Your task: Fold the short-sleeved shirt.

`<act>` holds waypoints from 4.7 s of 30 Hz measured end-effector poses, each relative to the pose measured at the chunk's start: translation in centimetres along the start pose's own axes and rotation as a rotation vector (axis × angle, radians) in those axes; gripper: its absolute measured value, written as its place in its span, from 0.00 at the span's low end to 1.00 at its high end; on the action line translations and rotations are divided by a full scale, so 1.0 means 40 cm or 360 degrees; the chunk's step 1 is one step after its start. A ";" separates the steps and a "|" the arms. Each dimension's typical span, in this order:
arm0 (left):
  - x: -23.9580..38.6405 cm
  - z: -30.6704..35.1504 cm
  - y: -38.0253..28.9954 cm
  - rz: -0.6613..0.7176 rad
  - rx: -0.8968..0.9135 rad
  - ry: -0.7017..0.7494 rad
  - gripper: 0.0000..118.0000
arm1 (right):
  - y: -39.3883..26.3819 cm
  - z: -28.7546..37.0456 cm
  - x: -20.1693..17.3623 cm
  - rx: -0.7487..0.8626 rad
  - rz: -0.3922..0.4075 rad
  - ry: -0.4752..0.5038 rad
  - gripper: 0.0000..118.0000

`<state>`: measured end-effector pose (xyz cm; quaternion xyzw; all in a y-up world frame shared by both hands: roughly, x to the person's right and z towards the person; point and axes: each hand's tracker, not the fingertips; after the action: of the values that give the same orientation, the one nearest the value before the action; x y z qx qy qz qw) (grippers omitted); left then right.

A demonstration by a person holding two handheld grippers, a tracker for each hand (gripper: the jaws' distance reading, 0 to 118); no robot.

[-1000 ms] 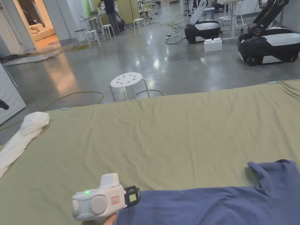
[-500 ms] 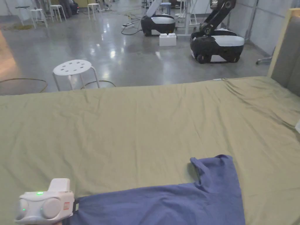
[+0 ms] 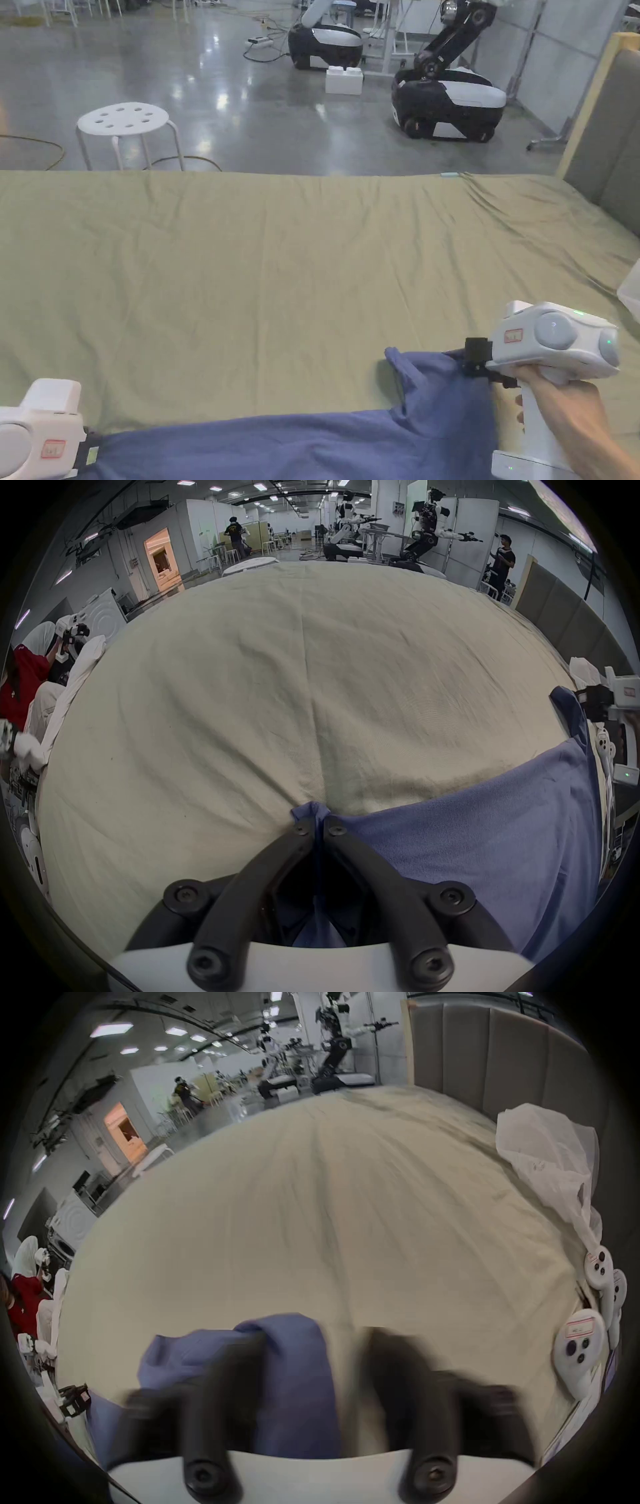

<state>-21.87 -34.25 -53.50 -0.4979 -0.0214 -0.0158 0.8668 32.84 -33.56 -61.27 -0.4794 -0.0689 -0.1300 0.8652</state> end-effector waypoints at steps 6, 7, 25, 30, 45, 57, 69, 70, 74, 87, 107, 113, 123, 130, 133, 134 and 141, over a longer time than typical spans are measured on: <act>-0.010 0.012 -0.008 0.0052 0.0043 -0.0017 0.00 | -0.080 0.059 -0.028 0.0079 0.0104 0.0090 0.00; -0.014 0.026 -0.009 0.0078 0.0056 -0.0031 0.00 | -0.088 0.098 -0.029 0.0134 0.0138 0.0108 0.00; -0.159 1.053 -0.149 0.0173 0.1266 -0.0361 0.00 | -0.144 1.133 -0.028 0.1148 0.0295 0.0378 0.00; -0.164 1.267 -0.114 0.0089 0.1533 -0.0273 0.00 | -0.098 1.353 -0.084 0.1415 0.0277 0.0366 0.00; -0.195 1.429 0.160 0.0092 0.1784 -0.0015 0.00 | 0.121 1.594 -0.332 0.1755 0.0351 0.0112 0.00; -0.225 1.221 0.447 0.0115 0.1657 0.0117 0.00 | 0.360 1.439 -0.432 0.1809 0.0309 -0.0042 0.00; -0.183 1.072 0.620 0.0151 0.1577 0.0151 0.00 | 0.488 1.360 -0.479 0.1822 0.0335 -0.0153 0.00; -0.175 1.059 0.615 0.0144 0.1589 0.0154 0.00 | 0.485 1.343 -0.475 0.1822 0.0329 -0.0145 0.00; -0.163 0.939 0.589 0.0152 0.1462 0.0128 0.00 | 0.462 1.222 -0.456 0.1664 0.0366 -0.0117 0.00; -0.168 0.755 0.254 0.0241 0.1156 -0.0009 0.00 | 0.205 1.018 -0.273 0.1370 0.0320 0.0059 0.00; -0.171 0.707 -0.815 0.0375 0.0734 -0.0250 0.00 | -0.927 0.970 0.125 0.0861 0.0088 0.0130 0.00; -0.172 0.620 -0.848 0.0287 0.0469 -0.0222 0.27 | -0.946 0.859 0.121 0.0573 0.0123 0.0125 0.00; -0.148 0.682 -0.794 0.0307 0.0668 -0.0160 0.69 | -0.919 0.723 0.128 0.0452 0.0026 0.0138 0.70; -0.076 0.878 -0.748 0.0151 0.1136 0.0033 0.70 | -0.932 0.930 0.047 0.0913 0.0246 0.0247 0.71; -0.032 0.939 -0.742 0.0064 0.1277 0.0138 0.70 | -0.937 0.980 0.015 0.1007 0.0289 0.0327 0.69; -0.015 0.955 -0.744 0.0026 0.1340 0.0163 0.69 | -0.940 0.991 0.006 0.1044 0.0301 0.0358 0.65; 0.015 0.999 -0.755 0.0002 0.1384 0.0134 0.00 | -0.962 1.020 -0.053 0.1110 0.0423 0.0342 0.00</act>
<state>-23.61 -14.95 -7.31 -0.0856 0.0096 -0.0252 0.9960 19.85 -18.13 -8.91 -0.1450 0.0447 -0.0348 0.9878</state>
